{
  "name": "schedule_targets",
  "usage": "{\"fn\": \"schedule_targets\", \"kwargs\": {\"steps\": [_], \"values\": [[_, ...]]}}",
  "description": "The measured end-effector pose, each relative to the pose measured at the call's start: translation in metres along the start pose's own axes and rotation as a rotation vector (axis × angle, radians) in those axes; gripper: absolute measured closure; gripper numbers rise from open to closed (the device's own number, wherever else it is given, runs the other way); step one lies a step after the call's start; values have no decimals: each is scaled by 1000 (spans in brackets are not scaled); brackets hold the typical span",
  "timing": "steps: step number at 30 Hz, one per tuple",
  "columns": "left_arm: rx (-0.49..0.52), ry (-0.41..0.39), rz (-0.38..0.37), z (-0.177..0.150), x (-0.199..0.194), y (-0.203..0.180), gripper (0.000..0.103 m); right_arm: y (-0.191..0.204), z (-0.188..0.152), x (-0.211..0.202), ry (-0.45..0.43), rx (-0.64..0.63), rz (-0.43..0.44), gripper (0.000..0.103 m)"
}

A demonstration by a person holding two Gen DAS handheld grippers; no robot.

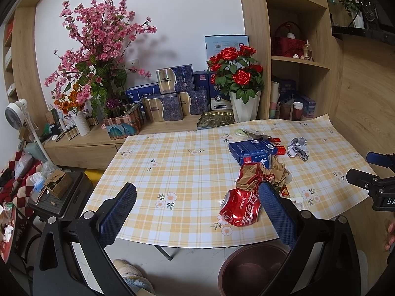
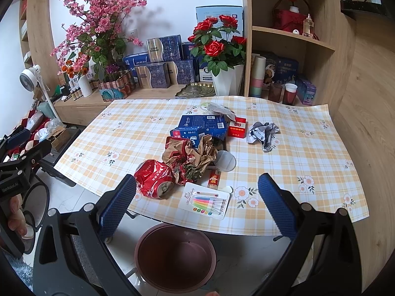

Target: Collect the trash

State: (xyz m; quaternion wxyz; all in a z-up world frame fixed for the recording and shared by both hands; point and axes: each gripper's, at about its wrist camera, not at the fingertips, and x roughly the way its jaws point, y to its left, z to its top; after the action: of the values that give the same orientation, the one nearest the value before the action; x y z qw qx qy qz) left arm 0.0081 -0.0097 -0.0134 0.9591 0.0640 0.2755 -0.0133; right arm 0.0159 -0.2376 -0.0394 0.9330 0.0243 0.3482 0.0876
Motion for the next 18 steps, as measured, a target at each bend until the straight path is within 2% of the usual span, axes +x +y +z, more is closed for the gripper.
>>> {"fn": "schedule_targets", "kwargs": {"steps": [10,15,18], "values": [[-7,7,-9,1,2,1,6,-2,0,0,-3,9,-9,6],[37,-17,30,-2,6,-1,6,-4,-2,0,-27,13,-43,6],[64,-8,-24,-10,17,-2,6,-6,-4,5,-31,17,-22,6]]}}
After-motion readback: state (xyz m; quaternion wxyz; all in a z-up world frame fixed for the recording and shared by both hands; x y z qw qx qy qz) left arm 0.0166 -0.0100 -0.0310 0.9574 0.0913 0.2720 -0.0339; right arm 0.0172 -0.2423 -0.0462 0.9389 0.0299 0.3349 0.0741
